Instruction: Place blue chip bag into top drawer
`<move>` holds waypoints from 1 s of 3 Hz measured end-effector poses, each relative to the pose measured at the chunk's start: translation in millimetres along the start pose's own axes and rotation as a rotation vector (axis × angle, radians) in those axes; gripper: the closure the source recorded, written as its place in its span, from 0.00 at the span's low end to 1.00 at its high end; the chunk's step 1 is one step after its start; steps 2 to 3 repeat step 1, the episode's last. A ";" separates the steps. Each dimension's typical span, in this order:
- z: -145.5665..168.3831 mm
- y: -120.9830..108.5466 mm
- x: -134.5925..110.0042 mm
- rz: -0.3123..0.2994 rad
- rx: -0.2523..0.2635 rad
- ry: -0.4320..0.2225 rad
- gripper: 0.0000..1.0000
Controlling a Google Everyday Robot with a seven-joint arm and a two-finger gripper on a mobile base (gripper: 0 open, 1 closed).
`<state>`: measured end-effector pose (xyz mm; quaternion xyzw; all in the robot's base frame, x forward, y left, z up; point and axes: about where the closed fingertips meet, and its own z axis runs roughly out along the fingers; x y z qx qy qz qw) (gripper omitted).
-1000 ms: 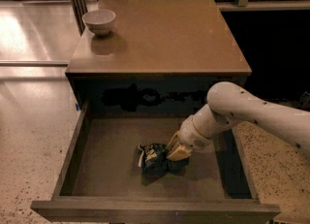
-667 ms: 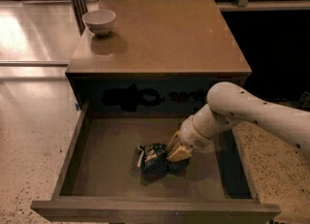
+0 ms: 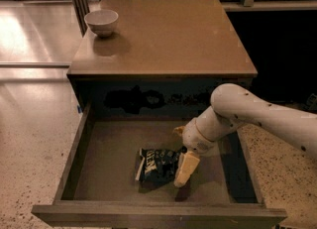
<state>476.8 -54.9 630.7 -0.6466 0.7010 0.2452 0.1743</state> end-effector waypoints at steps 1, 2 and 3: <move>0.0 0.0 0.0 0.000 0.000 0.000 0.00; 0.0 0.0 0.0 0.000 0.000 0.000 0.00; 0.0 0.0 0.0 0.000 0.000 0.000 0.00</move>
Offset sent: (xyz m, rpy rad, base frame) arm 0.0000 0.0000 0.0000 0.0000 0.0000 0.0000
